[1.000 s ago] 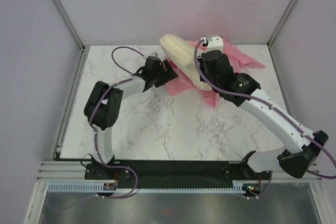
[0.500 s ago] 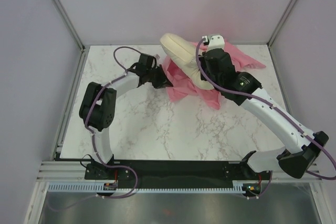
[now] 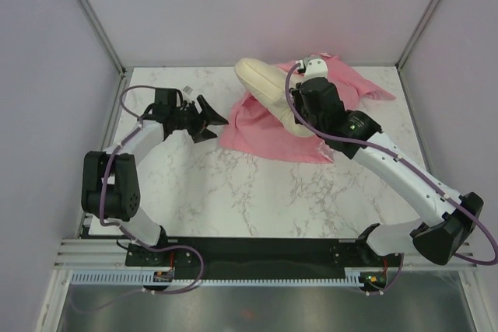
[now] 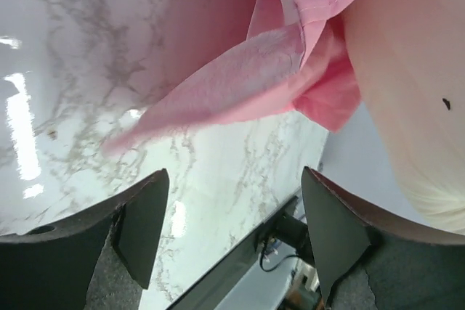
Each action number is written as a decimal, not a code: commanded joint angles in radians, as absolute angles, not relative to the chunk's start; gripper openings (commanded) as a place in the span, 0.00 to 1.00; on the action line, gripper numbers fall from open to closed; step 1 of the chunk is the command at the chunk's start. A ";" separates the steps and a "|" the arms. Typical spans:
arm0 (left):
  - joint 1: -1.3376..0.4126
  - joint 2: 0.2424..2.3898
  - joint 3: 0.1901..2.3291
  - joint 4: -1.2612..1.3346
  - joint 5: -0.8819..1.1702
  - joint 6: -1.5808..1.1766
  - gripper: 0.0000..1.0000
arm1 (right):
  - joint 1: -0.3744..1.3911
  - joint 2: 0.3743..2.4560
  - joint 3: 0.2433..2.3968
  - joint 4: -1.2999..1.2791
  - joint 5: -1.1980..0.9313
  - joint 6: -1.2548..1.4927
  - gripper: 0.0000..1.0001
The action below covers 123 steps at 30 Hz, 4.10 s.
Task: Put the pillow into the pillowcase
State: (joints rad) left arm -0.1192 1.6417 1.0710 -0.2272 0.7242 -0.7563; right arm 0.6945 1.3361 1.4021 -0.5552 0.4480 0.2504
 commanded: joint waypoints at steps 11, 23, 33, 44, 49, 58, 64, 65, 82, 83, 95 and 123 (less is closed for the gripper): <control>-0.537 1.282 0.858 -0.269 -0.041 -0.926 0.81 | 0.681 1.312 1.399 -0.417 0.495 0.271 0.00; -0.827 1.805 1.267 -0.293 -0.251 -0.853 1.00 | 0.681 1.270 1.391 -0.411 0.471 0.287 0.00; -0.874 2.003 1.485 -0.362 -0.350 -0.827 1.00 | 0.683 1.243 1.396 -0.411 0.457 0.281 0.00; -0.868 2.215 1.686 -0.508 -0.344 -0.911 0.93 | 0.681 1.226 1.445 -0.433 0.433 0.284 0.00; -0.868 2.284 1.720 -0.509 -0.267 -0.902 0.58 | 0.683 1.215 1.450 -0.439 0.422 0.295 0.00; -0.879 2.234 1.649 -0.479 -0.233 -0.862 0.02 | 0.681 1.178 1.398 -0.454 0.442 0.296 0.00; -0.874 1.979 1.393 -0.350 -0.175 -0.802 0.02 | 0.681 1.163 1.313 -0.453 0.448 0.293 0.00; -0.867 1.900 1.361 -0.344 -0.154 -0.793 0.02 | 0.681 1.164 1.299 -0.453 0.446 0.291 0.00; -0.637 1.329 1.328 -0.500 0.290 -0.635 0.02 | 0.684 1.227 1.209 -0.469 0.267 0.222 0.00; -0.623 1.316 1.336 -0.521 0.311 -0.635 0.02 | 0.686 1.250 1.212 -0.472 0.271 0.222 0.00; -0.592 1.258 1.450 -0.680 0.255 -0.615 0.09 | 0.709 1.338 1.514 -0.535 0.379 0.228 0.00; -0.707 1.474 0.764 -0.098 -0.116 -1.495 1.00 | 0.710 1.244 1.427 -0.411 0.367 0.356 0.00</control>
State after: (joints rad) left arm -0.6754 1.4471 0.7250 -0.1322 -0.0006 -1.3289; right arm 0.7052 1.3025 1.4075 -0.5571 0.3492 0.3248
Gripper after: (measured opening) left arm 0.995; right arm 0.029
